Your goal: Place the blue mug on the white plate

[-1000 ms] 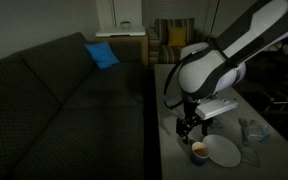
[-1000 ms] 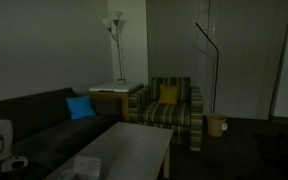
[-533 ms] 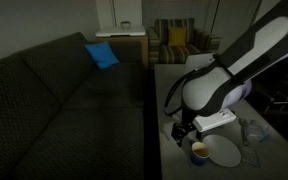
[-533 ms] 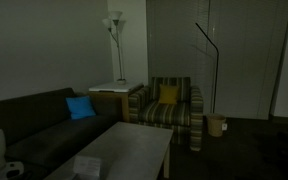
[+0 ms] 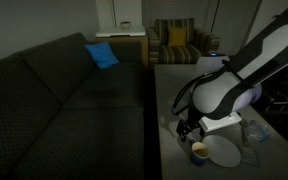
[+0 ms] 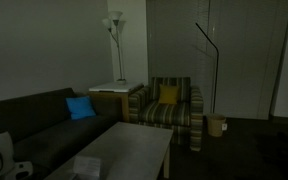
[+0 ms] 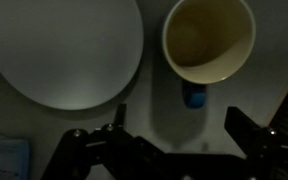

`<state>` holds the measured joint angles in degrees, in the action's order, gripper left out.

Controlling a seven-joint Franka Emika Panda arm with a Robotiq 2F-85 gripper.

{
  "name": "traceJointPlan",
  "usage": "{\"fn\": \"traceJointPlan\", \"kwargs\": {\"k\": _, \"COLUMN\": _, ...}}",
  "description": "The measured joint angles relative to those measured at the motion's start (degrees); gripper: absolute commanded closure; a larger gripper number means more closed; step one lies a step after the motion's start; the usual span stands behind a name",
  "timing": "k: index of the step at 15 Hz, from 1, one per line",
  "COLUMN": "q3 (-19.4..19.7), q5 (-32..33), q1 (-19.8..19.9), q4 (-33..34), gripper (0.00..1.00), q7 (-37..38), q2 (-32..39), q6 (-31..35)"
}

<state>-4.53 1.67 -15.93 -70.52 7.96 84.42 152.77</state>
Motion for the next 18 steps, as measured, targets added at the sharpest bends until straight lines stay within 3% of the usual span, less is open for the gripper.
{"fn": "traceJointPlan", "kwargs": {"k": 1, "q3": 0.06, "q5": 0.00, "q1": 0.72, "q4": 0.00, "gripper": 0.01, "q7": -0.12, "q2": 0.00, "q6": 0.08}}
{"fn": "traceJointPlan", "kwargs": {"k": 8, "q3": -0.33, "q5": 0.00, "q1": 3.51, "q4": 0.09, "gripper": 0.00, "q7": -2.27, "q2": 0.00, "q6": -0.21}}
{"fn": "traceJointPlan", "kwargs": {"k": 18, "q3": -5.56, "q5": -0.05, "q1": 6.38, "q4": 0.97, "gripper": 0.00, "q7": -10.31, "q2": -0.01, "q6": -7.25}}
